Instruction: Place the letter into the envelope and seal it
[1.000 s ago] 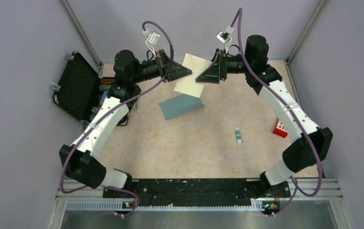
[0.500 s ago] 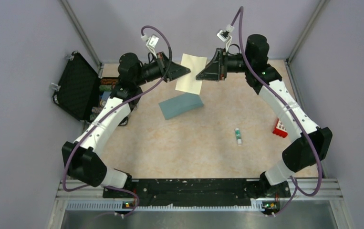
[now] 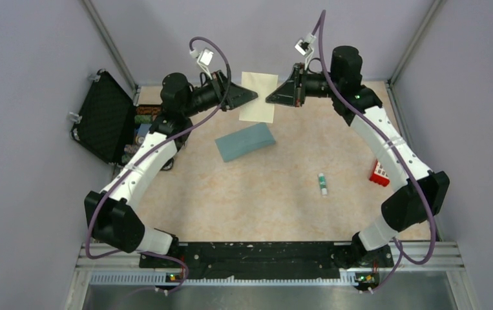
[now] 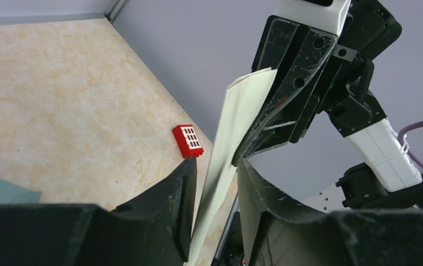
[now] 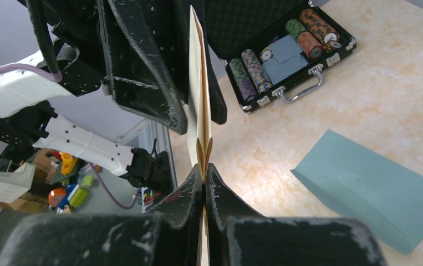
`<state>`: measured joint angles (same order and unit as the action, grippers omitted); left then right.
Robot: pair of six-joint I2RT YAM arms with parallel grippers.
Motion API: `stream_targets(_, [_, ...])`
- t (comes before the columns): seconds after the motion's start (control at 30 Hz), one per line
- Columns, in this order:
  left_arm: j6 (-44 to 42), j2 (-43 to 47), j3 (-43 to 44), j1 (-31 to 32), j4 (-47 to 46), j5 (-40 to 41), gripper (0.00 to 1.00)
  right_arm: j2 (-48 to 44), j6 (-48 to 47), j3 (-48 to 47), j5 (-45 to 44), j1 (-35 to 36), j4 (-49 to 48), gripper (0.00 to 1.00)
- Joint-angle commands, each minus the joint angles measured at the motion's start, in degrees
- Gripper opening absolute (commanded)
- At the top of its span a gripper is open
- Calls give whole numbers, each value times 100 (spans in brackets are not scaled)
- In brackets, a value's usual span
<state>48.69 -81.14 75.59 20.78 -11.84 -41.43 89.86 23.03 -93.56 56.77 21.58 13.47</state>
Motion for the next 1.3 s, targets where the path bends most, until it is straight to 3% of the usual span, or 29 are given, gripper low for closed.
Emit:
stream_targets(0.0, [-374, 135, -140, -39, -98, -551, 41, 59, -550, -283, 116, 8, 185, 0])
stream_targets(0.07, [-545, 173, -296, -86, -305, -1080, 40, 49, -687, -276, 395, -13, 334, 0])
stream_targets(0.17, [-796, 233, -430, -100, -442, -1667, 26, 47, -929, -220, 570, -12, 615, 0])
stream_targets(0.27, [-936, 284, -511, -91, -477, -1868, 10, 7, -840, -75, 571, -12, 565, 0])
stream_targets(0.37, [-971, 315, -534, -91, -435, -1777, 1, -9, -499, -6, 575, -13, 200, 2])
stream_targets(0.43, [-827, 322, -557, -91, -477, -1597, 0, 22, -183, -19, 559, -13, -16, 22])
stream_targets(0.5, [-659, 286, -555, -88, -525, -1447, 0, 70, -7, -90, 463, 7, -94, 32])
stream_targets(0.77, [-163, 124, -413, -91, -631, -1157, 0, 187, 161, -204, 292, 65, -134, 30])
stream_targets(0.93, [10, -38, -387, -90, -752, -1192, 0, 212, 228, -231, 127, 72, -255, 21])
stream_targets(1.17, [71, -147, -330, -88, -763, -1219, 0, 393, 379, -422, 68, 76, -366, 30])
stream_targets(1.27, [64, -153, -319, -88, -732, -1197, 0, 417, 412, -394, 141, 76, -420, 22])
